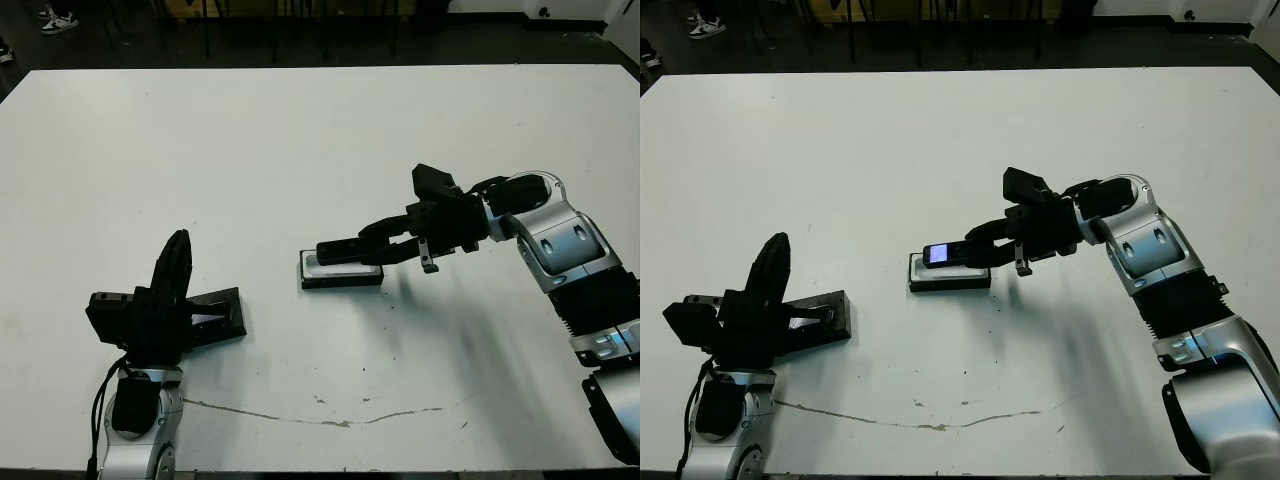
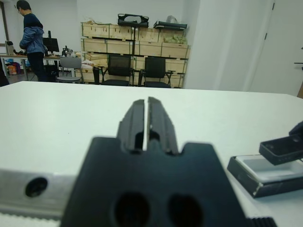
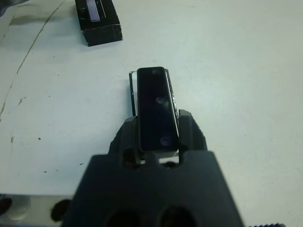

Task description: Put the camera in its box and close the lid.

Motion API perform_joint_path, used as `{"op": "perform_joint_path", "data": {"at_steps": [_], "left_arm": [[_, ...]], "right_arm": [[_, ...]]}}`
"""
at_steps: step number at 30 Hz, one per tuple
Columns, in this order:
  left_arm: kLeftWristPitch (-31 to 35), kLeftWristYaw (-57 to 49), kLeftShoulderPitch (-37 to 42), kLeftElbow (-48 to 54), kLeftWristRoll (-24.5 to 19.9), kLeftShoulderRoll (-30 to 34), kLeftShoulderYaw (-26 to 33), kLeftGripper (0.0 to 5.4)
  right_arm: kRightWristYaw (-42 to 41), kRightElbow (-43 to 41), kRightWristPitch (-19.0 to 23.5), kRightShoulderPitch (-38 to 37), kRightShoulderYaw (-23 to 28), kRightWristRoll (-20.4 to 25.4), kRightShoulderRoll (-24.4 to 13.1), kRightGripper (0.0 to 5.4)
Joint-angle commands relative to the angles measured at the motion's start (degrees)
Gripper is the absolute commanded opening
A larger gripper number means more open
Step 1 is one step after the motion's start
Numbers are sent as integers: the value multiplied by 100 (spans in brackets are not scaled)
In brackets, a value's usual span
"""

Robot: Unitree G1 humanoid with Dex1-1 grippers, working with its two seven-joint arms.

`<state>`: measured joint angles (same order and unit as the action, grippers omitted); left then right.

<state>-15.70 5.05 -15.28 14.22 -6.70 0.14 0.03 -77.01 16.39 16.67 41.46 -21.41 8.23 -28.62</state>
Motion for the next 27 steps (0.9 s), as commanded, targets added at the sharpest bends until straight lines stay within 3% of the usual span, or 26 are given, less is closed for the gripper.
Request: {"op": "perform_joint_path", "data": {"at_steps": [1,9,17,27], "left_arm": [[87,-28,-156,-73,63,-7,-11,0],[38,-14,-165,-110,14,-20,-7,0],[91,10,-167,-80,-38,-22,-20,0],[27,-45,-192,-92,39,-40,-43,0]], "right_arm": [[16,7,-177,-148,-71,-121,23,64],[191,-110,-708,-251,-187,-517,-33,64],[176,-147,-536,-243,-274,-651,-1,64],[155,164,-743,-98,-426,-847,148,64]]}}
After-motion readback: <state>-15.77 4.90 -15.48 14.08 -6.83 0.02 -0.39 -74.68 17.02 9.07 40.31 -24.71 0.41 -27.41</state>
